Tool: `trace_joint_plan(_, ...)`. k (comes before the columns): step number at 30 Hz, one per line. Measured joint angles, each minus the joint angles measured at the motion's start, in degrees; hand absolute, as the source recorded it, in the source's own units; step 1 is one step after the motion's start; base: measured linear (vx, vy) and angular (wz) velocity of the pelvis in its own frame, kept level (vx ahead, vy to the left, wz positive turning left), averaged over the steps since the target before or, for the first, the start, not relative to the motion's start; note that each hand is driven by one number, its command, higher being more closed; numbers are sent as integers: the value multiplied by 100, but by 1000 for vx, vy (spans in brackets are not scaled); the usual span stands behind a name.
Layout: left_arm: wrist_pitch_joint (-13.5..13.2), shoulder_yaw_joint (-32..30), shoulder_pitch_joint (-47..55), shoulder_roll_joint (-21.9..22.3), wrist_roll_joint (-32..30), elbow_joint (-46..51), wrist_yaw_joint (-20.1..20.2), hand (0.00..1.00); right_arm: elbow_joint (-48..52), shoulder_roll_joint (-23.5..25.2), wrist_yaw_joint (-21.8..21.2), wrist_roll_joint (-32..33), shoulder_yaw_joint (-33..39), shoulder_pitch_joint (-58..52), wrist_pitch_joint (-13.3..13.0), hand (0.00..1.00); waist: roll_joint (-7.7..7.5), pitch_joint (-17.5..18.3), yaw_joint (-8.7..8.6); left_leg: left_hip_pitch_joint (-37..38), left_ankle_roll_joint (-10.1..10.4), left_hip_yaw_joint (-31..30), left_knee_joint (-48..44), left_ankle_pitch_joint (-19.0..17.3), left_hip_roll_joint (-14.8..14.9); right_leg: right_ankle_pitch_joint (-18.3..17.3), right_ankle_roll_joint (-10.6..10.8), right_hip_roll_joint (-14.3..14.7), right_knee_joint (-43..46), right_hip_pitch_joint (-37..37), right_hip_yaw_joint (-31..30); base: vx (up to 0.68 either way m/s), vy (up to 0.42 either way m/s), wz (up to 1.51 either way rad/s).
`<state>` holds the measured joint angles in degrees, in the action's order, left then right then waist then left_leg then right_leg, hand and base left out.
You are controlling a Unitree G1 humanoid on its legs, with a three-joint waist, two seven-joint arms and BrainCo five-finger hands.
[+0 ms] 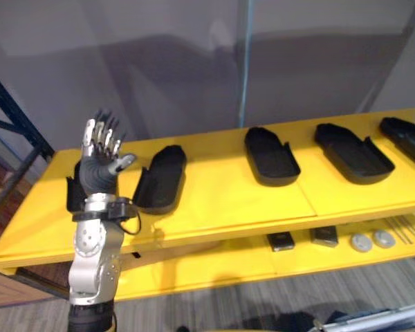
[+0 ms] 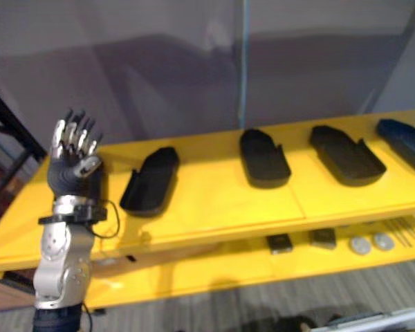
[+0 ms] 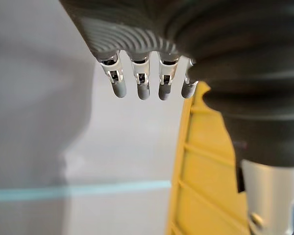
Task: Walk over and take plastic housings, then place them on the shelf
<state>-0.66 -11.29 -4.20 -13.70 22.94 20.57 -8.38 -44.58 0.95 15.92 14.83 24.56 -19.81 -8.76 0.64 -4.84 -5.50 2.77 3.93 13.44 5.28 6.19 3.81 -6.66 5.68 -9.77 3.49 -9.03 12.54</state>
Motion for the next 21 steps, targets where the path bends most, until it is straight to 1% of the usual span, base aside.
trace_joint_plan(2, 5, -258, 21, -202, -206, -306, -142, 0, -133, -2, -2, 2, -5, 25, 6, 0, -87, -15, 24, -12, -1, -9, 1, 3, -27, 7, -11, -17, 13, -1, 1, 4, 16, 5)
trace_joint_plan(3, 5, -296, 21, -268, -321, -352, -178, 0, -157, 0, -2, 2, -8, 40, 11, 0, -93, -22, 26, -18, 0, -10, 1, 4, -31, 9, -13, -20, 12, 1, 0, 0, 0, 0)
trace_joint_plan(5, 1, -347, 22, -432, -649, -467, -286, 0, -240, 1, -2, 3, -8, 58, 12, 0, -203, -14, 26, -106, 20, -11, 2, 25, -37, 35, -9, -24, 10, 92, -14, 18, 3, 0)
trace_joint_plan(7, 0, -344, 22, -461, -868, -624, -335, 0, -281, 2, -2, 9, -9, 68, 15, 0, -243, -2, 33, -108, -9, 3, 2, 47, -40, 74, 3, -24, 10, 86, -35, 53, -1, -4)
trace_joint_plan(8, 0, -337, 20, -465, -1003, -768, -395, 0, -320, 1, -2, 9, -8, 88, 16, 0, -262, 11, 31, -104, -10, 18, 1, 50, -38, 136, 50, -22, 9, 80, -49, 60, -8, -6)
trace_joint_plan(11, 5, -292, 10, -468, -1056, -974, -412, 0, -332, -5, -5, 9, -13, 103, 12, 0, -256, 7, 21, -95, -9, 87, 1, 50, -26, 144, 46, -12, 10, 92, -130, 36, -7, -9)
trace_joint_plan(14, 94, -159, -23, -511, -1039, -1132, -388, 0, -333, -15, -6, 9, -16, 103, 9, 0, -247, 8, 17, -92, -8, 100, 2, 48, -11, 144, 45, 2, 12, 98, -148, 4, -5, -4)
trace_joint_plan(16, 115, -86, -23, -548, -979, -1264, -276, 0, -335, -18, -25, 9, -40, 103, 11, 0, -245, 7, 10, -89, -8, 103, 2, 48, 2, 144, 43, 14, 20, 103, -157, -11, 0, -2)
trace_joint_plan(17, 135, -85, -31, -589, -968, -1407, -153, 0, -326, -22, -58, 7, -87, 104, 12, 0, -240, -4, 12, -61, 5, 107, 2, 7, 9, 109, -23, 29, 12, 97, -156, -22, 0, -5)
trace_joint_plan(18, 224, -85, -38, -631, -944, -1593, -91, 0, -314, -24, -88, 7, -127, 103, 17, 0, -239, -4, 8, -33, 5, 111, 2, 2, 15, 99, -39, 32, 15, 89, -158, -19, 0, -7)
trace_joint_plan(20, 323, -82, -41, -629, -950, -1851, -10, 0, -308, -24, -97, 7, -133, 106, 26, 0, -227, -15, 10, 7, -20, 119, 2, -19, 23, 52, -101, 34, 2, 82, -163, -19, -2, -6)
trace_joint_plan(21, 356, -82, -41, -631, -950, -1923, 7, 0, -304, -24, -98, 7, -133, 107, 27, 0, -224, -17, 9, 8, -22, 120, 2, -22, 24, 49, -99, 34, 0, 82, -163, -23, 3, -3)
